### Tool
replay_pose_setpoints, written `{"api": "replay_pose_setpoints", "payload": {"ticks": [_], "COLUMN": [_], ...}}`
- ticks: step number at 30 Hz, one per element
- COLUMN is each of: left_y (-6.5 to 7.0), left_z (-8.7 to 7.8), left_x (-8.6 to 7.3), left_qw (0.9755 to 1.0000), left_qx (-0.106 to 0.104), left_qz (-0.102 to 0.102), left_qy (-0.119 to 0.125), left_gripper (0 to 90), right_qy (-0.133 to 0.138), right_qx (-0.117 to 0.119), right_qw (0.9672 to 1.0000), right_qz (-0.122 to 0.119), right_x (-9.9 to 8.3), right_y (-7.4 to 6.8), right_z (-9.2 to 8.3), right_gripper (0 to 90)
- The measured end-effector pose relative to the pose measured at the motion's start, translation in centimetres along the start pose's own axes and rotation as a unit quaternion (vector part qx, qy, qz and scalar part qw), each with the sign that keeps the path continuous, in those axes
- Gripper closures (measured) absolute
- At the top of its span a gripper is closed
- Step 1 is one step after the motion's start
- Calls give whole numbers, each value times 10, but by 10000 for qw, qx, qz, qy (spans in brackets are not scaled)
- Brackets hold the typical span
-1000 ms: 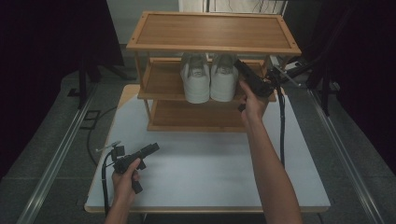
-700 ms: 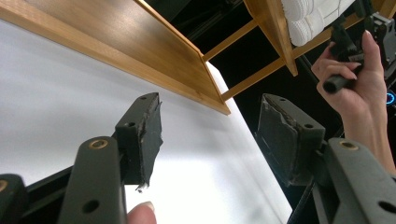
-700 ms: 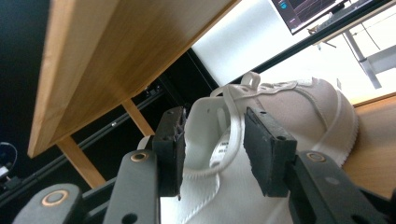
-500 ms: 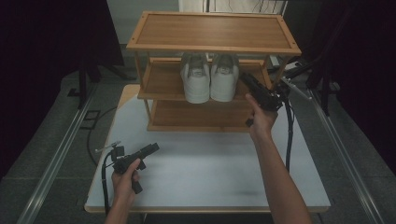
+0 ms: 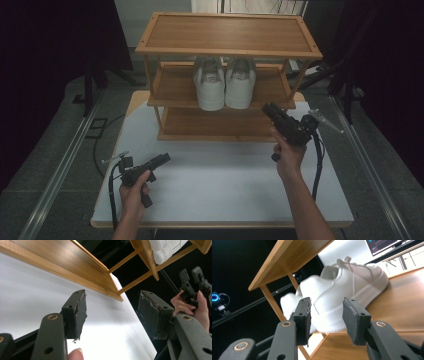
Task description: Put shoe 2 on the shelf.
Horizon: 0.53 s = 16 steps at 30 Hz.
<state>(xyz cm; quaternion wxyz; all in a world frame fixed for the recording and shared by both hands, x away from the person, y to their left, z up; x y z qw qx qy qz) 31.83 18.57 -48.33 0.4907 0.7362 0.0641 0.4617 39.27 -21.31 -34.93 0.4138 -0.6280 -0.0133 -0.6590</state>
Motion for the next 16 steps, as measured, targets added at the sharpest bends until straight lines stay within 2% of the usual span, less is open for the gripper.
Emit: {"api": "replay_pose_setpoints", "payload": {"ticks": [3,4,7,13,16], "left_y": [0,0,1,2,1], "left_z": [0,0,1,1,1], "left_x": [0,-1,-1,-2,-1], "left_qw": [10000,10000,10000,10000,10000], "left_qx": [11,11,4,6,8], "left_qz": [-33,-28,-28,-9,-16], "left_qy": [-11,-15,-28,-42,-21], "left_gripper": [396,396,395,395,395], "right_qy": [-78,-145,-214,-250,-310], "right_qx": [7,-17,-56,-102,-10], "right_qw": [9999,9998,9994,9995,9992], "right_qz": [-70,-164,-257,-179,-264], "right_x": [-10,-16,-22,-32,-36], "right_y": [2,3,6,13,16], "right_z": [-14,-21,-27,-39,-49], "right_gripper": [576,576,572,554,492]}}
Point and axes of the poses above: each handheld gripper's, and its own axes: z roughly forward along the jaws, x roughly out of its top, y roughly to its right, the point moved 5 cm from there along z, roughly forward along the jaws, and after that the axes turned 9 degrees about y, right-handed, at the moved point
